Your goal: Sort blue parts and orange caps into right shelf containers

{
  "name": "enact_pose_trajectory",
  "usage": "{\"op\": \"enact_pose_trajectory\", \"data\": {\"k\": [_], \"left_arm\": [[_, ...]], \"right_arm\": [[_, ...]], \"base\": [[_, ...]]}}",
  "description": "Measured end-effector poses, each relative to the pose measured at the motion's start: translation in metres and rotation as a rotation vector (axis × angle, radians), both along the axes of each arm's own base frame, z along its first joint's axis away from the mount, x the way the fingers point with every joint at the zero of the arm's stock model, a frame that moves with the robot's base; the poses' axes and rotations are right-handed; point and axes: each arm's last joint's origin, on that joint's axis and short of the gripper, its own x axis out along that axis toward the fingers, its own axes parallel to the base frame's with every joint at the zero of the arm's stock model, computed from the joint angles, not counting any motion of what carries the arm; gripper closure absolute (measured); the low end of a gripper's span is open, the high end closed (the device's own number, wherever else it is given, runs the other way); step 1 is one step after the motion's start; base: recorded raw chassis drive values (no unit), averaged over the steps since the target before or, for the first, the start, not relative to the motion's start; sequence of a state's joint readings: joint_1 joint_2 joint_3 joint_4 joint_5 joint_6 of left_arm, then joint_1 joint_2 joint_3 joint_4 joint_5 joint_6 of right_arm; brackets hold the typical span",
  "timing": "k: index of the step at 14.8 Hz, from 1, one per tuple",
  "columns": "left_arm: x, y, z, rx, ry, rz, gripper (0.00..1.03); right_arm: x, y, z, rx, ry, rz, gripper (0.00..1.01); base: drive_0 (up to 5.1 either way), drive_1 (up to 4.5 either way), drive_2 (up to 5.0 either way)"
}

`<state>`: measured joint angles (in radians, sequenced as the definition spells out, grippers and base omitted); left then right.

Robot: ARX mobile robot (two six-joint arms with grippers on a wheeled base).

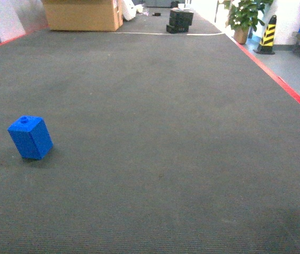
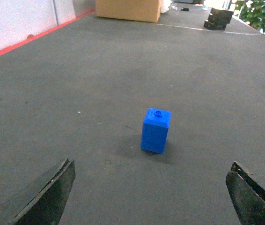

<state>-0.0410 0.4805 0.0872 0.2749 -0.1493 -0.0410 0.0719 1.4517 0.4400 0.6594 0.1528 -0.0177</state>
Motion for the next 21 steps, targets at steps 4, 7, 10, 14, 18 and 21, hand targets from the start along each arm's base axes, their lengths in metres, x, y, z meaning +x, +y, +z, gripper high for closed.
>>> {"op": "enact_pose_trajectory", "data": {"k": [4, 7, 10, 14, 18, 21], "left_arm": [[0.054, -0.002, 0.013, 0.025, 0.013, -0.053, 0.05], [0.13, 0.001, -0.014, 0.022, 0.19, -0.124, 0.05], [0.253, 0.016, -0.056, 0.039, 0.343, -0.194, 0.05], [0.264, 0.027, -0.063, 0.036, 0.357, -0.184, 0.05], [0.264, 0.028, -0.065, 0.024, 0.359, -0.192, 0.05], [0.265, 0.028, -0.066, 0.021, 0.348, -0.205, 0.05]], "right_arm": [[0.0, 0.0, 0.0, -0.002, 0.003, 0.0, 0.56], [0.0, 0.0, 0.0, -0.002, 0.002, 0.0, 0.56], [0.0, 0.0, 0.0, -0.002, 0.003, 0.0, 0.56], [0.0, 0.0, 0.0, -0.002, 0.002, 0.0, 0.56], [0.0, 0.0, 0.0, -0.002, 0.003, 0.0, 0.56], [0.0, 0.0, 0.0, -0.002, 0.002, 0.0, 0.56]], "base": [[0.0, 0.0, 0.0], [0.0, 0.0, 0.0], [0.0, 0.0, 0.0], [0.0, 0.0, 0.0], [0.0, 0.0, 0.0], [0.0, 0.0, 0.0]]}}
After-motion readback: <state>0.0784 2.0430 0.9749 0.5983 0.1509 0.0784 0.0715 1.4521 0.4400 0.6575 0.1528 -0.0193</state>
